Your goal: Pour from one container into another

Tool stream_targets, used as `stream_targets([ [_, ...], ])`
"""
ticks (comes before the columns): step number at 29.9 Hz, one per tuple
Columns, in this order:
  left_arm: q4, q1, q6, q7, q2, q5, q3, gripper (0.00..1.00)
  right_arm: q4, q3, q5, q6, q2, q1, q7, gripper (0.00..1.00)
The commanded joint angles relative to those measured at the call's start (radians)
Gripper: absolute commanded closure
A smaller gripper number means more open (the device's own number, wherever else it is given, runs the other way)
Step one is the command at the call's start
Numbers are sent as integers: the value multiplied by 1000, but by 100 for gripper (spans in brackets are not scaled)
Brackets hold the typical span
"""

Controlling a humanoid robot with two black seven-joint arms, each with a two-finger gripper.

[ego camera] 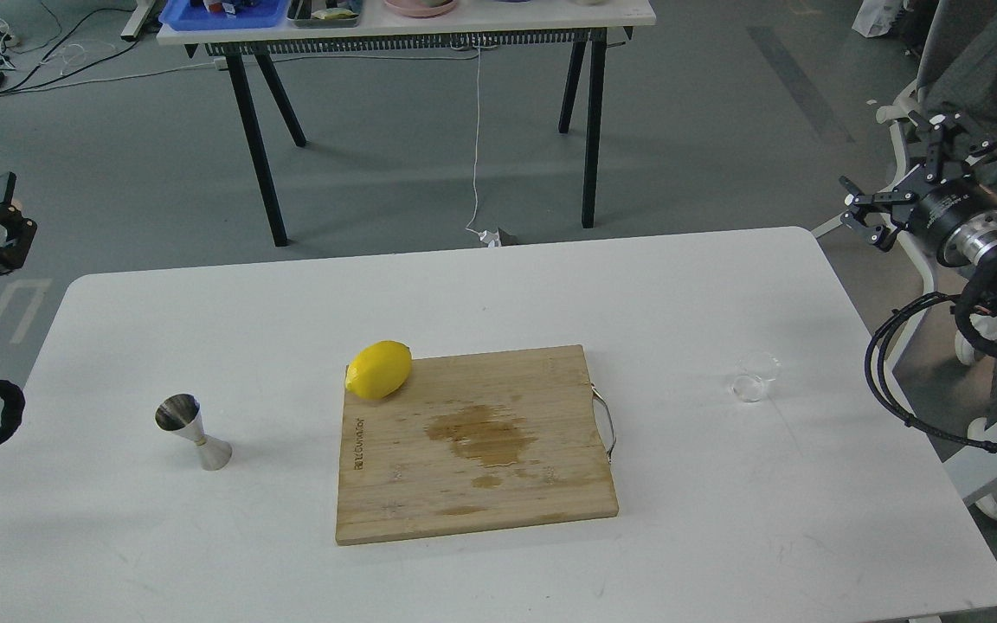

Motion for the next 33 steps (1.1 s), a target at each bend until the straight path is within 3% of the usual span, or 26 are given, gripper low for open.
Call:
stream_targets([
  [1,-2,7,0,0,3,3,0,0,-1,2,0,0,4,-1,0,2],
  [14,20,-12,0,0,17,3,-7,0,-3,1,0,0,9,0,0,2],
  [19,20,-62,0,0,93,67,-3,0,2,2,2,0,-1,-1,0,2],
  [27,-6,-179,0,0,132,513,-4,0,6,48,5,0,-2,-12,0,2],
  [33,-248,-185,0,0,165,958,-1,0,10,50,5,0,-1,-21,5,2],
])
